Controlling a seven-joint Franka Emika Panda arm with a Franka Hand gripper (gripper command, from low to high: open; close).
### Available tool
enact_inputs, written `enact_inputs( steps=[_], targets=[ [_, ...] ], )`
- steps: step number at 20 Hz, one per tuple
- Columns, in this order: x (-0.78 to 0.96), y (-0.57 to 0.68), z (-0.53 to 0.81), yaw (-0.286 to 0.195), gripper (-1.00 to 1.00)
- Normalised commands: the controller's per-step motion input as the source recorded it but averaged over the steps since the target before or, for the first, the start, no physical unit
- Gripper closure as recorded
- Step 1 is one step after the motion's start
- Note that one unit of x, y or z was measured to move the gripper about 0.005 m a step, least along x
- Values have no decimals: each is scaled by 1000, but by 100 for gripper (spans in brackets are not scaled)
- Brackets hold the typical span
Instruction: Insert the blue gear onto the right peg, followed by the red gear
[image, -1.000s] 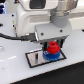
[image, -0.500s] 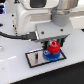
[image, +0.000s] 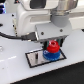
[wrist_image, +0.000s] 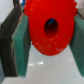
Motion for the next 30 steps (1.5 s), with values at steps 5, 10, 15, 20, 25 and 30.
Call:
enact_inputs(
  steps=[5, 10, 15, 20, 25, 30],
  targets=[
    [71, 44, 26, 0, 100],
    [93, 100, -49, 0, 100],
    [38, 59, -104, 0, 100],
    [22, 90, -19, 0, -100],
    [-12, 118, 128, 0, -100],
    [3, 154, 440, 0, -100]
  ],
)
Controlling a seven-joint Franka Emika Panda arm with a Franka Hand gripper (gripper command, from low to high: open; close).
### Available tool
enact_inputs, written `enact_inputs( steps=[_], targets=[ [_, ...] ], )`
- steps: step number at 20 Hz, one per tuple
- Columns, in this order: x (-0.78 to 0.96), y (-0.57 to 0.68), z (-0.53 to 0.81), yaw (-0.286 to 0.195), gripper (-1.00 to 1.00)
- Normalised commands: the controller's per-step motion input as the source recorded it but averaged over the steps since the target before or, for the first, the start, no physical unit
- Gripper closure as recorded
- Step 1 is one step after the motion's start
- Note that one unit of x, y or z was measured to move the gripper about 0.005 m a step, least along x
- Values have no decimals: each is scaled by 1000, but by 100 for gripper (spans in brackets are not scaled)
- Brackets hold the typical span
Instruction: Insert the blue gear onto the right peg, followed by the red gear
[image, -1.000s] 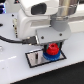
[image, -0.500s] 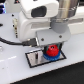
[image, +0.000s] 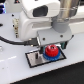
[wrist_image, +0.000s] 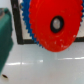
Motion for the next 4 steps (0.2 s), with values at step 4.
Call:
enact_inputs(
  steps=[4],
  targets=[
    [-12, 190, 703, 0, -100]
  ],
)
